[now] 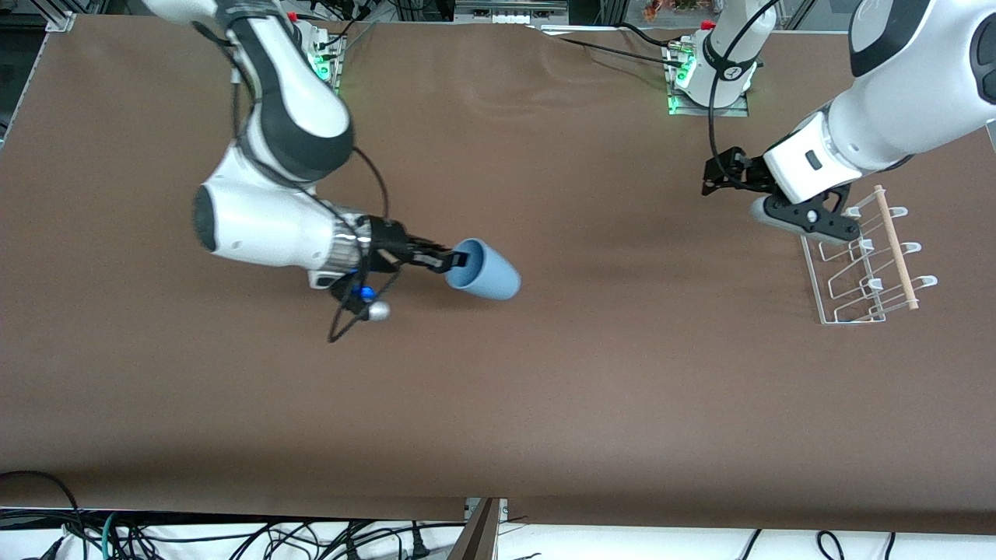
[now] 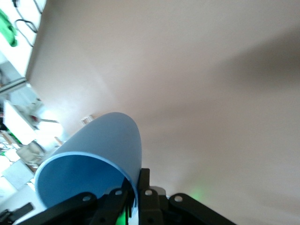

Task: Transfer cup to left arm and place on rack
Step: 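Lift the cup with the right gripper while the left gripper approaches, then close the left gripper on the cup's rim while the right holds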

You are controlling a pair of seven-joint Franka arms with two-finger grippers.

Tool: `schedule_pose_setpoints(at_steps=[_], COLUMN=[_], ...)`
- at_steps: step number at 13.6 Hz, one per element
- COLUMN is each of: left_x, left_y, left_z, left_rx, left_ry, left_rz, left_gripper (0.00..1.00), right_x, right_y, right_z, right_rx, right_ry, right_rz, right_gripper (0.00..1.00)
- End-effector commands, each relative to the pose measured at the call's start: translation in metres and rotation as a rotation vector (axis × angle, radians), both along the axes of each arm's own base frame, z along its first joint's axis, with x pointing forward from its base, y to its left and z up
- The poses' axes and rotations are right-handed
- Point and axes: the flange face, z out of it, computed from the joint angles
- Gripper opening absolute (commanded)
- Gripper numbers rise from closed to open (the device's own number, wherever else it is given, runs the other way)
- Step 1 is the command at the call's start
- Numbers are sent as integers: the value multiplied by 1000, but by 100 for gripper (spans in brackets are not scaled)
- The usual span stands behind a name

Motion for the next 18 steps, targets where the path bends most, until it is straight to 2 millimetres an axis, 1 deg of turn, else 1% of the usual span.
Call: schedule_pose_setpoints(at_steps=[1,2,3,4,7,9,10,11,13,14,16,18], left_x=[34,41,46,49,56,63,63,64,68,69,71,70], left_y=[-17,-19,-20,-24,-38,-41,-46,-46,-47,-48,-59,-69], left_z=[-6,-8,-7,-7,-27,-33,-35,-33,-28,-26,-22,-21], left_rx=[-182,-220,-240,-274,-347,-381,-411,-422,-421,-421,-415,-419], left_ry=[-13,-47,-100,-153,-223,-303,-324,-353,-431,-458,-531,-567], left_rz=[-121,-165,-228,-298,-487,-592,-631,-663,-729,-752,-817,-860], left_gripper=[100,100,100,100,100,100,100,100,100,100,100,100], right_x=[7,6,7,7,7,1,-5,-10,-19,-20,-21,-20], right_y=[41,51,56,60,68,79,87,93,105,106,107,107], right_z=[-8,-11,-7,-1,24,33,39,43,45,44,43,40], right_rx=[62,80,107,138,240,287,303,316,334,344,349,348], right_ry=[23,48,63,72,92,110,113,117,134,143,149,152], right_rz=[-78,-93,-107,-114,-127,-113,-99,-86,-65,-64,-61,-62], right_gripper=[0,0,0,0,0,0,0,0,0,0,0,0])
